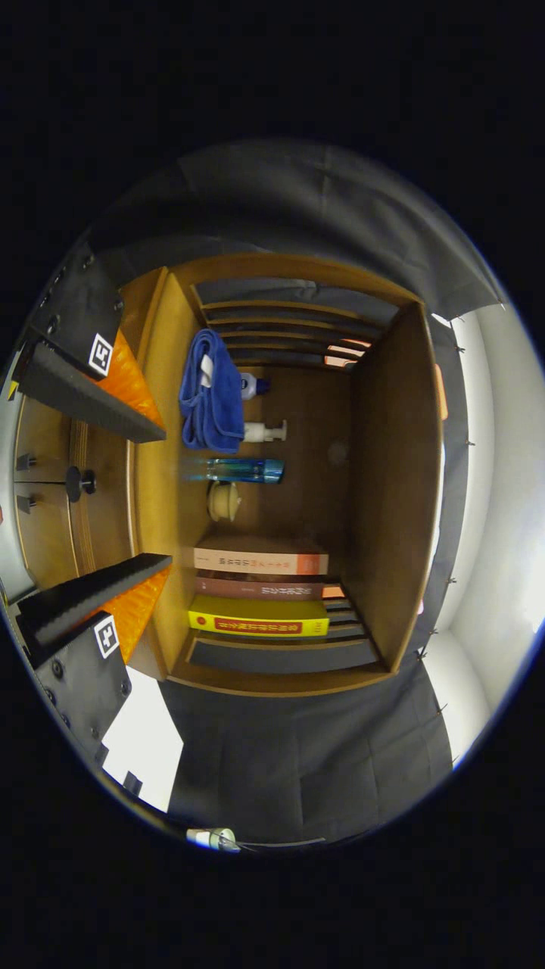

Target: Pull open the drawer, take out the items inside it, and place them on the countertop above the cabinet.

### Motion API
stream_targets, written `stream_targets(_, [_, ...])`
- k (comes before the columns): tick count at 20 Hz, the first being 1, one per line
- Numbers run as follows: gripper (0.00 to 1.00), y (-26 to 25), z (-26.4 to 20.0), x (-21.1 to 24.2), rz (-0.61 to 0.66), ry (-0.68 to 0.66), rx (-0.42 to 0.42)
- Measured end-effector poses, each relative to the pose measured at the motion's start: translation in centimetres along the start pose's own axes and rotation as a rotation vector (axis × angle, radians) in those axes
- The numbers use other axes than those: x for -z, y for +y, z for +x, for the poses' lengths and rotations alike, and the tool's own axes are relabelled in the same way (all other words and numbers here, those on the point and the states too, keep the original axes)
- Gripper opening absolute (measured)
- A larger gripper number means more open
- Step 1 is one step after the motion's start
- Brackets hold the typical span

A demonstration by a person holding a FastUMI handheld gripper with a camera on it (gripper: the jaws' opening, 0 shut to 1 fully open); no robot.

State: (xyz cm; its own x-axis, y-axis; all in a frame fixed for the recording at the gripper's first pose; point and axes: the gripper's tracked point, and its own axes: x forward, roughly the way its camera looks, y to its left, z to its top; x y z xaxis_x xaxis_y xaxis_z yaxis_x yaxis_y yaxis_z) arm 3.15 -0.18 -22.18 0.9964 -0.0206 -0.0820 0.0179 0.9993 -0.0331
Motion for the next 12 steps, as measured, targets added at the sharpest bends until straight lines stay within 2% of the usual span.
stream_targets(8, [0.99,-0.1,2.0,9.4,0.072,0.108,0.038])
stream_targets(10, [0.96,0.0,2.3,10.9,0.078,0.128,0.033])
stream_targets(12, [0.87,0.3,2.8,12.1,0.063,0.144,0.026])
